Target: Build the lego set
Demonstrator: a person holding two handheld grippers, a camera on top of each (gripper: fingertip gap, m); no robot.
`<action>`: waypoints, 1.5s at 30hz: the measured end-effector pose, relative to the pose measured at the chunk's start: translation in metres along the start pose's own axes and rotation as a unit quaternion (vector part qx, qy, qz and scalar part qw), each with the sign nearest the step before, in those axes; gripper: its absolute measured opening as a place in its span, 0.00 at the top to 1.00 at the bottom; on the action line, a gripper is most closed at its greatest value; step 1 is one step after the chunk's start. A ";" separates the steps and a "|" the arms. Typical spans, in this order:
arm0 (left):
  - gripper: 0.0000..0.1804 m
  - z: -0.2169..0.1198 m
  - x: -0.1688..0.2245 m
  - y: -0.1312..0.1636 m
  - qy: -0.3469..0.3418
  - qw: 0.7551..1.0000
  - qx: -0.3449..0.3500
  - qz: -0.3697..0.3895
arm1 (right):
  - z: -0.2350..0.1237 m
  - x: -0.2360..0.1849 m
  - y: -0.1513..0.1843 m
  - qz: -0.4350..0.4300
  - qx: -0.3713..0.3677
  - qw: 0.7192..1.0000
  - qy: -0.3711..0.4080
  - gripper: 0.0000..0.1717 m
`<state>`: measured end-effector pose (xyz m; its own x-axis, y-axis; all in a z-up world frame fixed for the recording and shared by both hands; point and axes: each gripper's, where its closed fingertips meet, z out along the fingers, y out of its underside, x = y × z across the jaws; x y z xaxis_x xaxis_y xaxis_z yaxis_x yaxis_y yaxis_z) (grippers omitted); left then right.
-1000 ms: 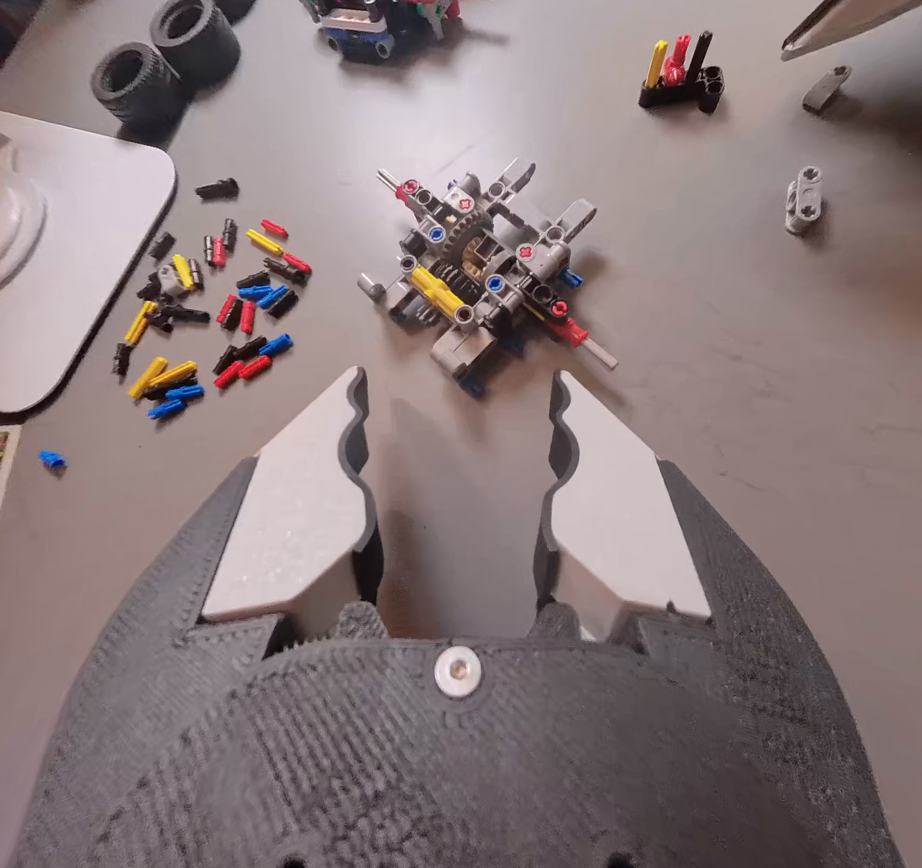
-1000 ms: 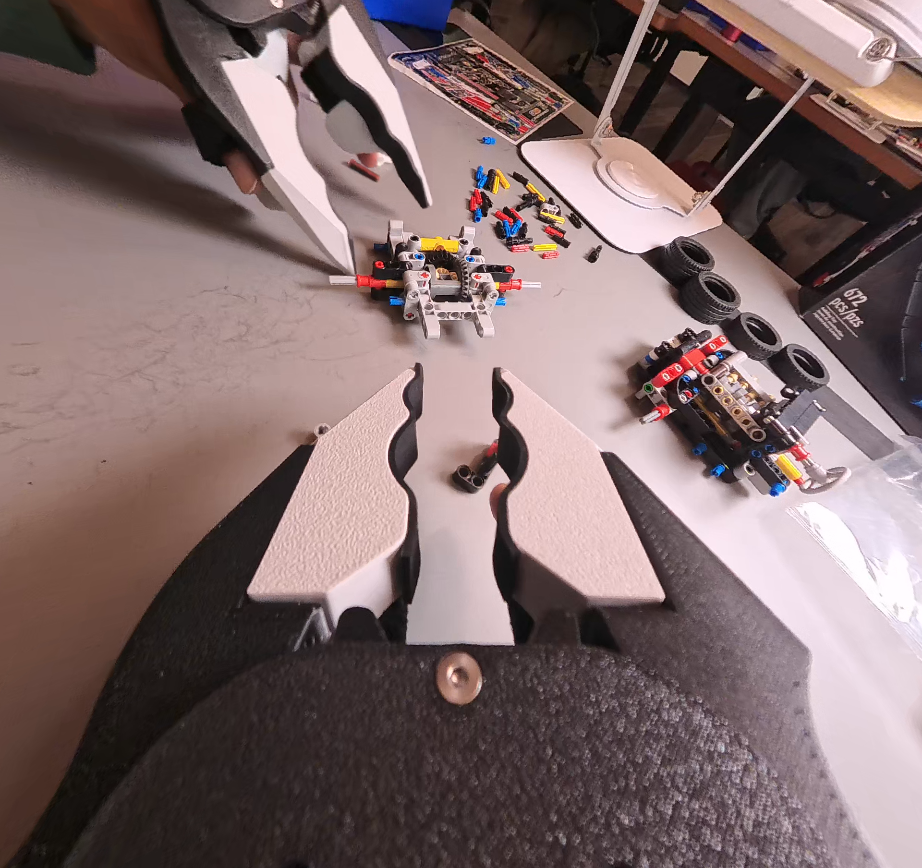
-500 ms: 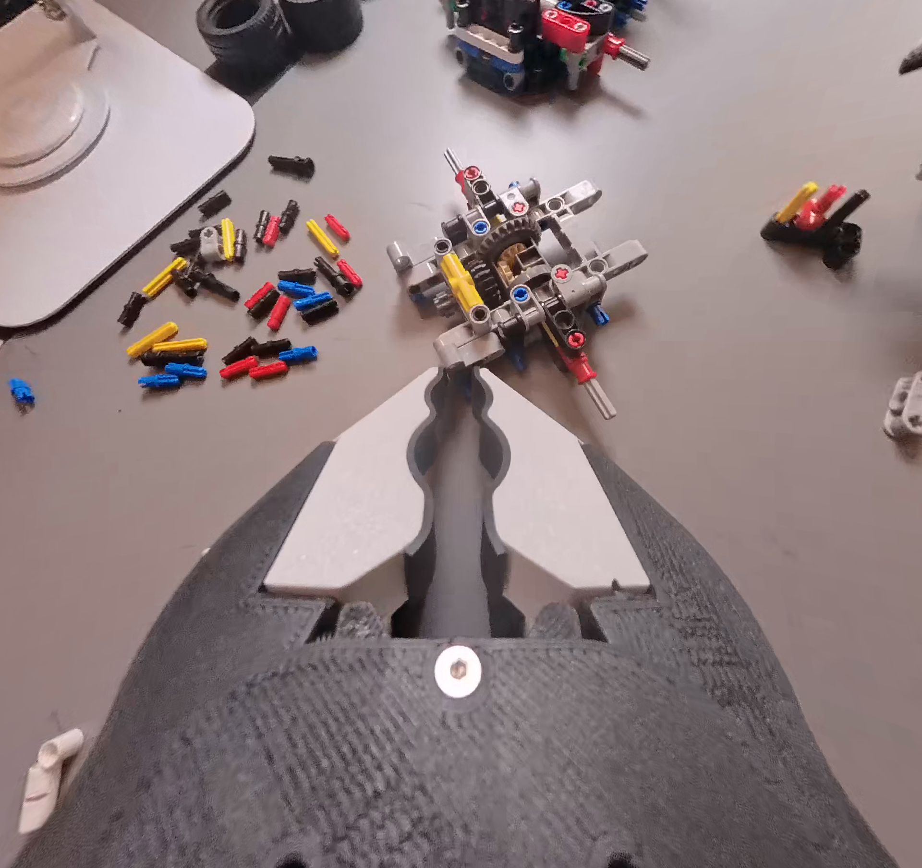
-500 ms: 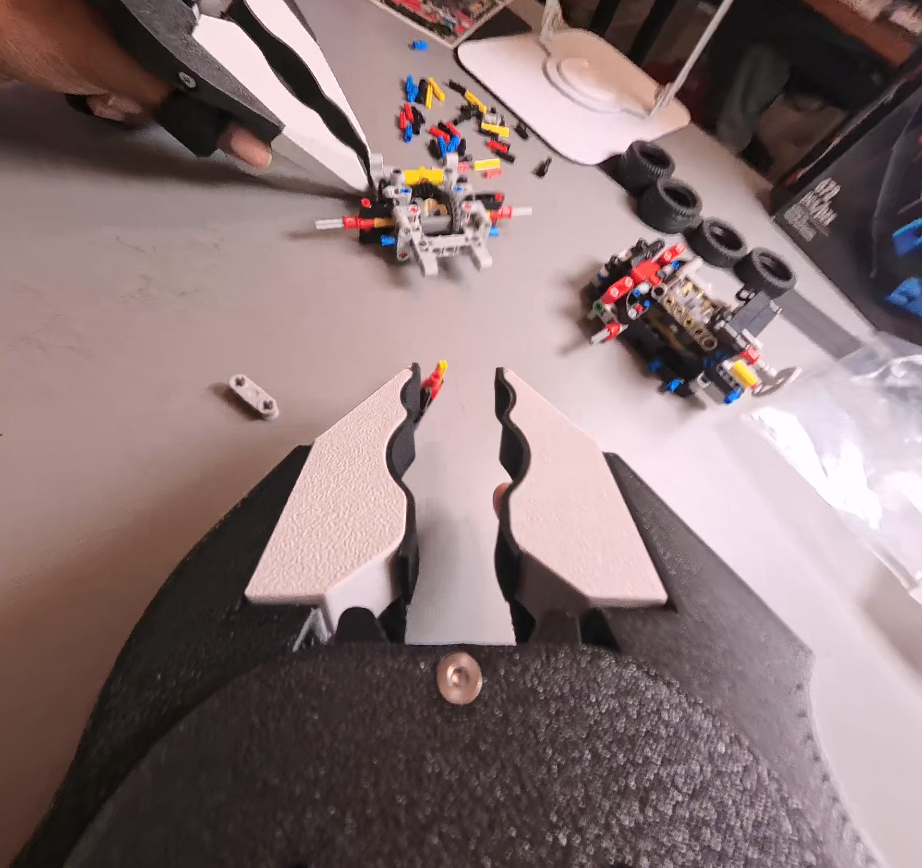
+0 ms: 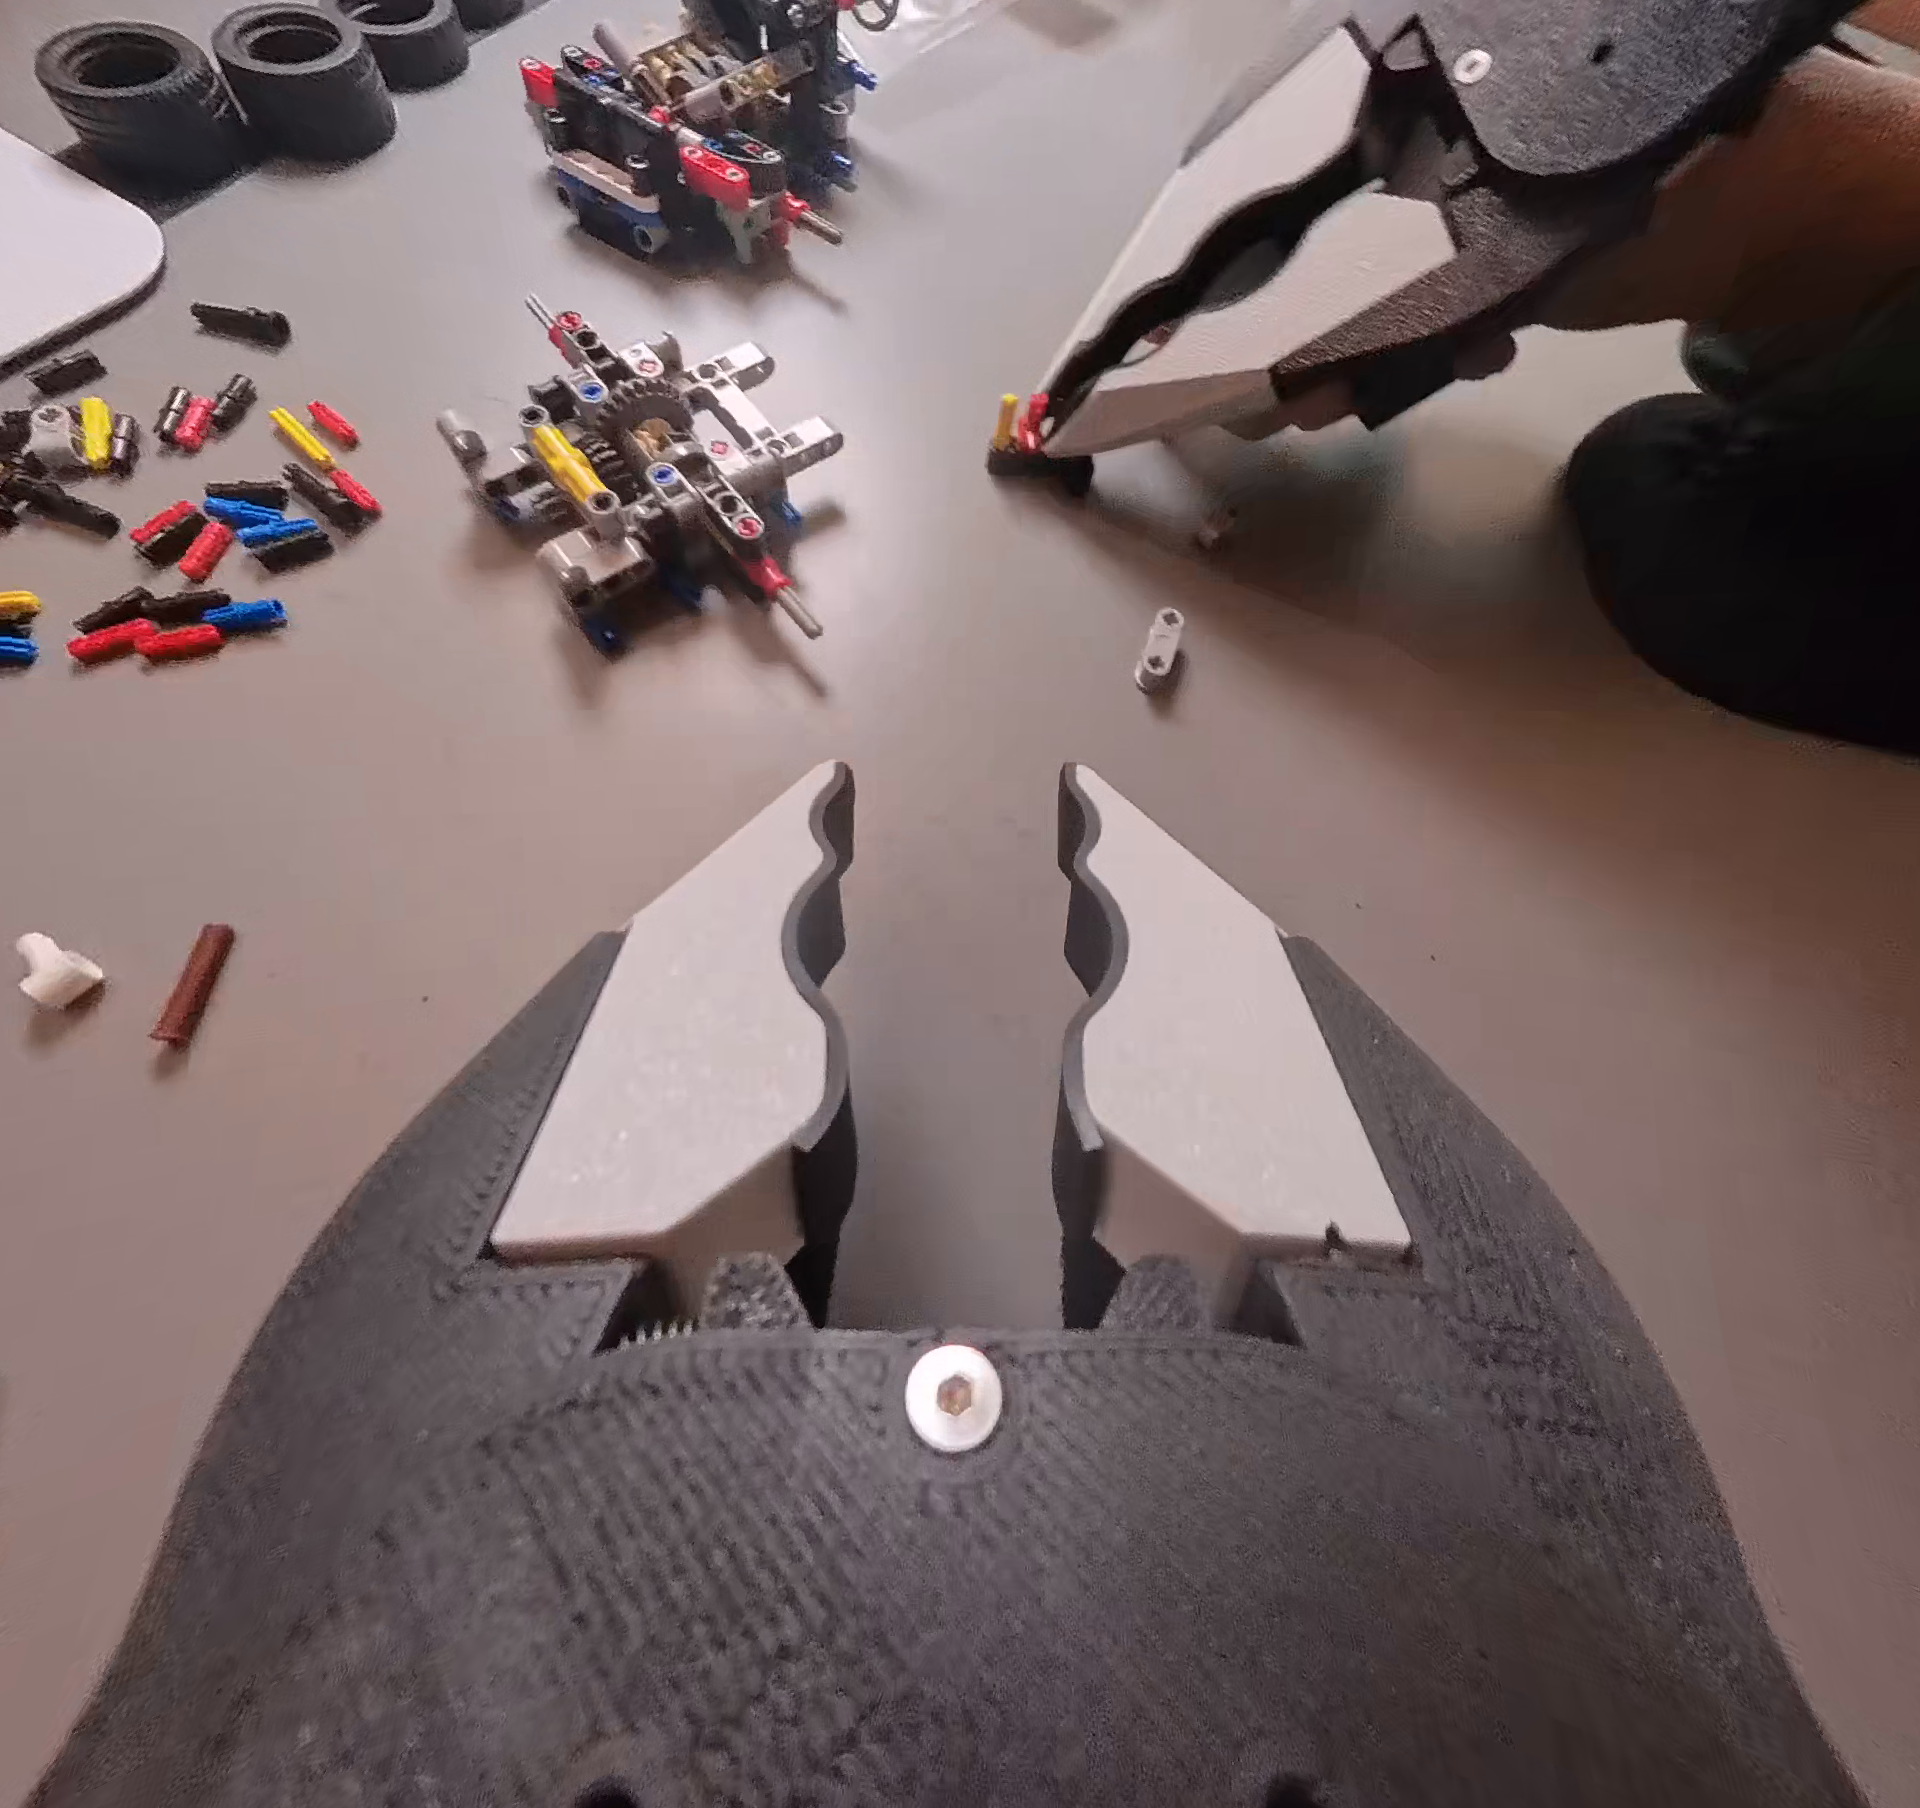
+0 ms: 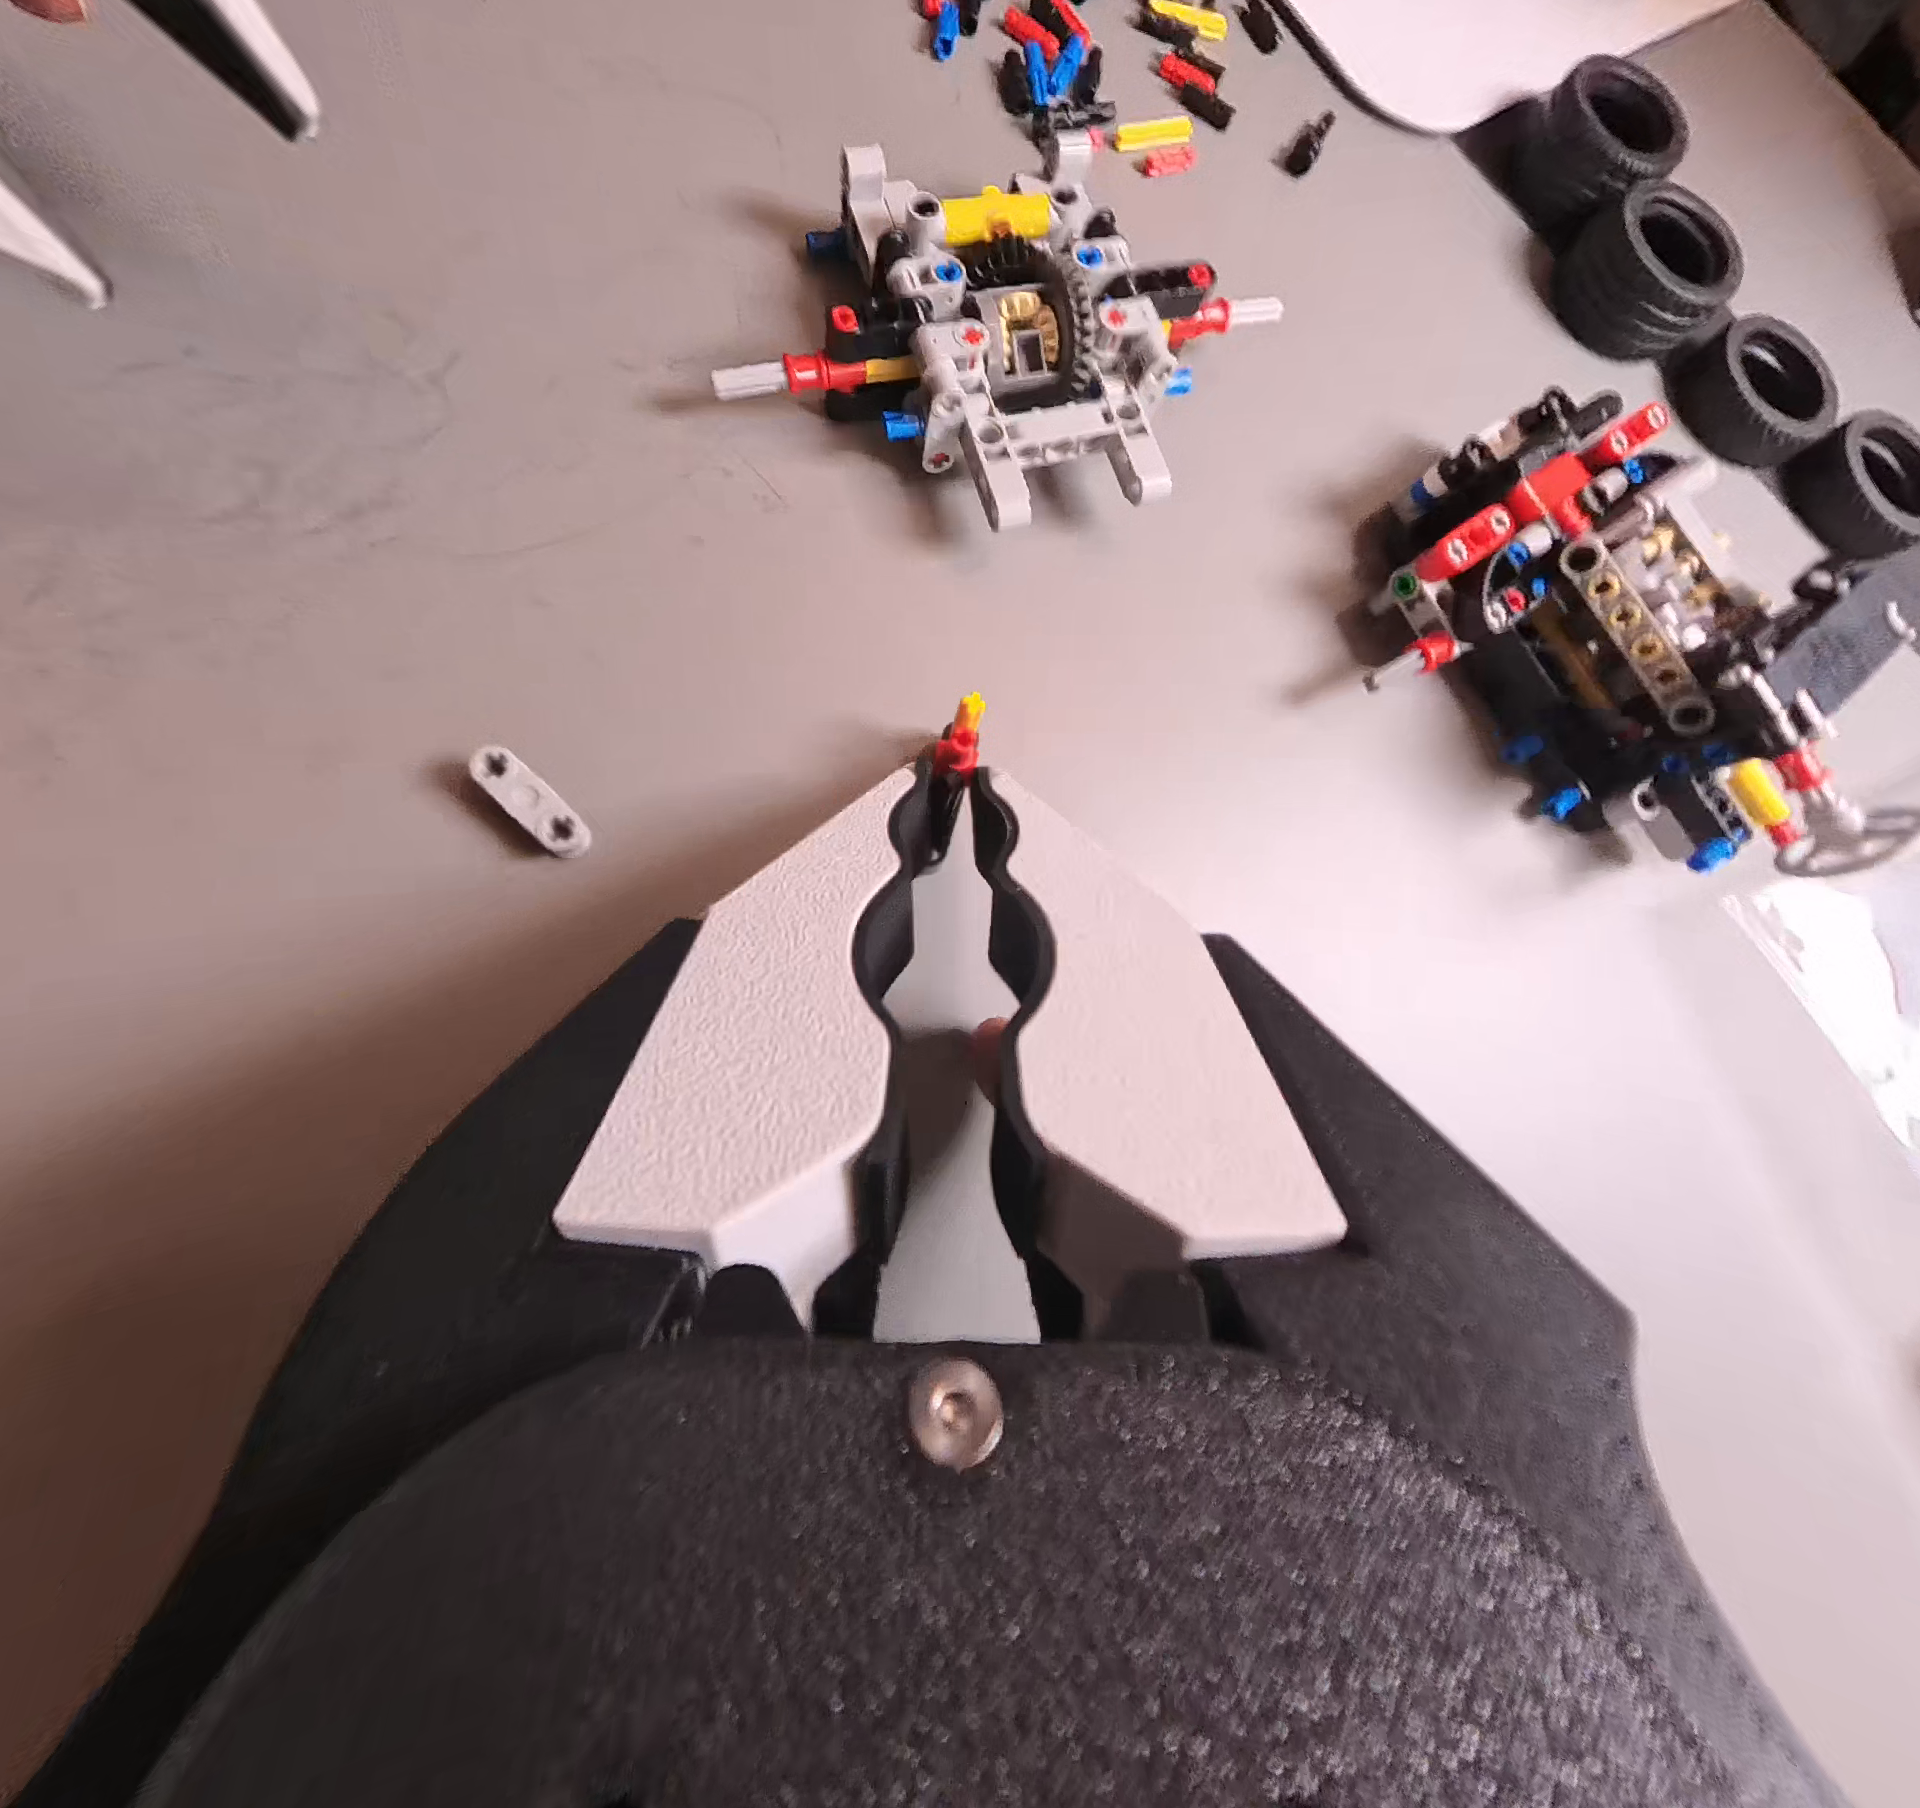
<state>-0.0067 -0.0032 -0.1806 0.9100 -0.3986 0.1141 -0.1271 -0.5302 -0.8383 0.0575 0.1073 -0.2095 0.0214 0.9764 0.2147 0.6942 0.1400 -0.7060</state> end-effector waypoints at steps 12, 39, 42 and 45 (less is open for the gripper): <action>0.84 -0.010 0.050 0.048 0.145 0.976 -0.049 0.157 | -0.006 -0.155 -0.039 -0.214 0.073 0.938 -0.261 0.97; 0.96 0.009 0.040 0.046 0.074 0.975 -0.063 0.202 | -0.008 -0.081 -0.002 -0.191 -0.021 0.967 -0.168 0.96; 0.96 0.009 0.038 0.045 0.066 0.975 -0.062 0.203 | -0.009 -0.086 -0.003 -0.181 -0.010 0.967 -0.181 0.96; 0.96 0.010 0.036 0.045 0.058 0.976 -0.061 0.202 | -0.011 -0.093 -0.008 -0.173 0.007 0.966 -0.192 0.96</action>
<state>0.0246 -0.0341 -0.2192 0.7264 -0.6713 -0.1472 -0.5185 -0.3948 -0.7585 0.0574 0.0132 -0.2165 -0.4812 0.8588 0.1756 0.6020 0.4694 -0.6460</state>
